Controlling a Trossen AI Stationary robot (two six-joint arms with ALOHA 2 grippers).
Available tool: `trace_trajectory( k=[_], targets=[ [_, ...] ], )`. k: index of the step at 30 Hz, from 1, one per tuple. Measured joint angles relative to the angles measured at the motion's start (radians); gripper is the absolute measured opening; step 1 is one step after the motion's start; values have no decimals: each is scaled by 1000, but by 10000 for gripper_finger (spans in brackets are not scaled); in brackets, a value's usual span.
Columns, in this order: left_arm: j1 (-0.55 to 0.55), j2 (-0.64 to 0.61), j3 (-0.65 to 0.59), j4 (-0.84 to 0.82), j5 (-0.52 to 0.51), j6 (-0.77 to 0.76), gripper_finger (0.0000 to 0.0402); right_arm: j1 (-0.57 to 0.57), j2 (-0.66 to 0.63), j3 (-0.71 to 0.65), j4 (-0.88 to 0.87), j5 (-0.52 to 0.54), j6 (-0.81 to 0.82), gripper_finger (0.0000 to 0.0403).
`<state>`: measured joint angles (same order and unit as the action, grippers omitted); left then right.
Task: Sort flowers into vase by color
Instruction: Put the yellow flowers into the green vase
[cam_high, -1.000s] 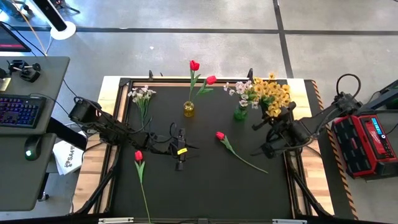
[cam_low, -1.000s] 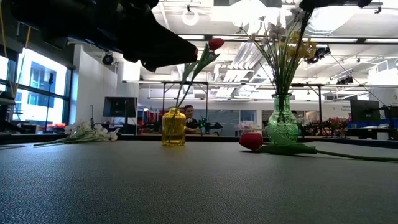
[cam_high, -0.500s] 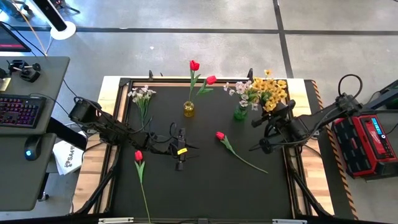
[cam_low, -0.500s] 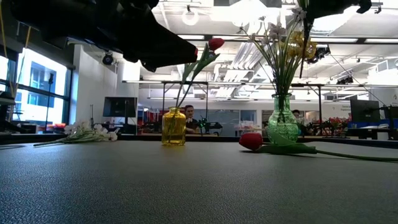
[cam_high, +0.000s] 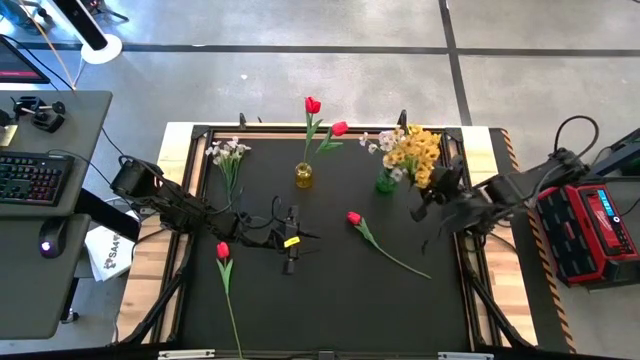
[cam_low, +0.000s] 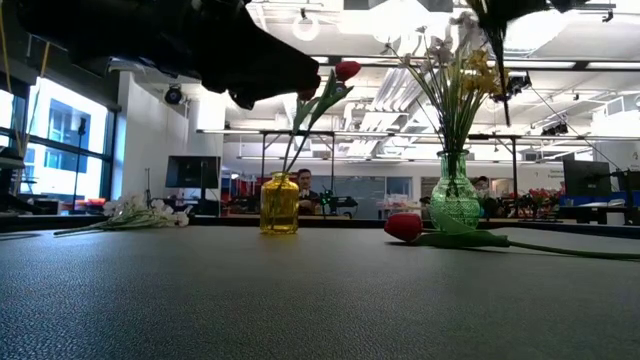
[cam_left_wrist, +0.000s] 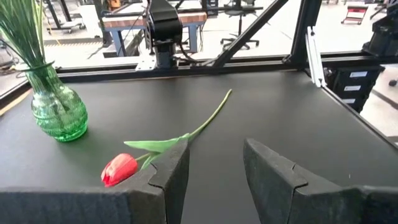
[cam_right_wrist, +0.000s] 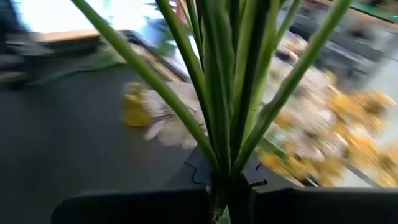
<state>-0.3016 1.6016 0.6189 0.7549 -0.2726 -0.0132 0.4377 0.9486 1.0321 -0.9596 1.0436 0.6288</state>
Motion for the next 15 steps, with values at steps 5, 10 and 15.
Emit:
trace_trajectory(
  k=[5, 10, 15],
  targets=[
    [0, 0, 0, 0, 0, -1, 139, -7, -80, 0, 156, -10, -201, 2],
    [0, 0, 0, -1, 0, -2, 139, -42, -123, -50, 203, 79, -221, 2],
    [0, 0, 0, -1, 0, -2, 139, -106, -197, -253, 448, 105, -301, 2]
  ],
)
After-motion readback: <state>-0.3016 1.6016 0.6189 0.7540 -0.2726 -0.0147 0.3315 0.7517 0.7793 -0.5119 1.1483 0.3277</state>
